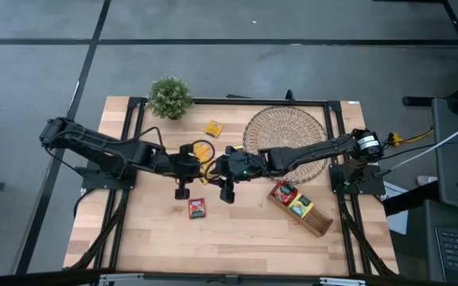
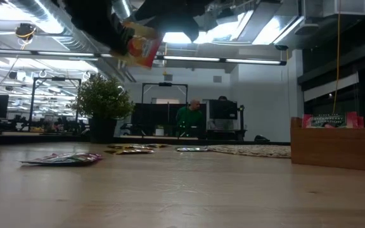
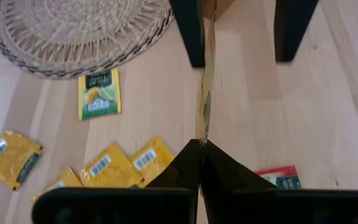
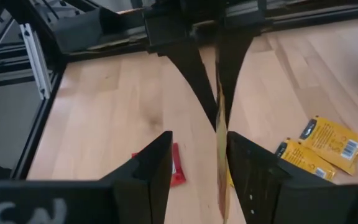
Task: Pick & Place Tea
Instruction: Put the orange tea bag into the right slot of the wooden organizer
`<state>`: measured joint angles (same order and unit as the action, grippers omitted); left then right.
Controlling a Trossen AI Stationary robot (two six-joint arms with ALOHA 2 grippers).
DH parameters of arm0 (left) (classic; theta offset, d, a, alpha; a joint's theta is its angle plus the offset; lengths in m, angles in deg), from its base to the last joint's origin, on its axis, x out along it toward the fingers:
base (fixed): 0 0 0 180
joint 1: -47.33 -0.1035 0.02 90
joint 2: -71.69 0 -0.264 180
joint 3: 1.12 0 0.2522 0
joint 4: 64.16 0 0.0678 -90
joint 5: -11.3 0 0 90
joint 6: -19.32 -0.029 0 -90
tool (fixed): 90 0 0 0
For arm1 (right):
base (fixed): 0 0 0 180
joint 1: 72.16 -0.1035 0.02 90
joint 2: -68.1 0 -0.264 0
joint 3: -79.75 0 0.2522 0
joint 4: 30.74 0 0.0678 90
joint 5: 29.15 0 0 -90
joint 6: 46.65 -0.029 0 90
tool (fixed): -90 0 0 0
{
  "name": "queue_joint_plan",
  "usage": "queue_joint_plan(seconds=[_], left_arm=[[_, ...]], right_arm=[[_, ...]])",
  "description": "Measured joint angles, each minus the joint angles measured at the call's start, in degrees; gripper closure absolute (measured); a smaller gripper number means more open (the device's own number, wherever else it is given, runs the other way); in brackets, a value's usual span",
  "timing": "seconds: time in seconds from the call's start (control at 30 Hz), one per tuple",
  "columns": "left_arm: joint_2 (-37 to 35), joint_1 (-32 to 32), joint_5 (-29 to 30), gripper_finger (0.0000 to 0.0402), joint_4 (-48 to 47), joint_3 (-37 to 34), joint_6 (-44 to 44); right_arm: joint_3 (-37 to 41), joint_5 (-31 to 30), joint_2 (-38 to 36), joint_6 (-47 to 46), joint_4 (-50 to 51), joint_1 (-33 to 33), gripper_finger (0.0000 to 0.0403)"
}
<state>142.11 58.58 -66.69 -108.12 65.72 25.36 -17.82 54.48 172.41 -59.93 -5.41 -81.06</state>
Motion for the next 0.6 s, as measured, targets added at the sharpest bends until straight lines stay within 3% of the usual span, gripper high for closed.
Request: queue_joint_plan(seconds=[0.27,0.6], left_arm=[[2.91,0.00,-0.68,0.0399,0.03,2.47,-1.49],[3.88,0.00,-0.86,0.0399,0.88,3.12,-1.91]], right_arm=[[0.00,0.03,0.02,0.41,-1.28,0.00,0.0270],[0.00,0.01,0.02,0.30,-2.60,0.00,0.0374]])
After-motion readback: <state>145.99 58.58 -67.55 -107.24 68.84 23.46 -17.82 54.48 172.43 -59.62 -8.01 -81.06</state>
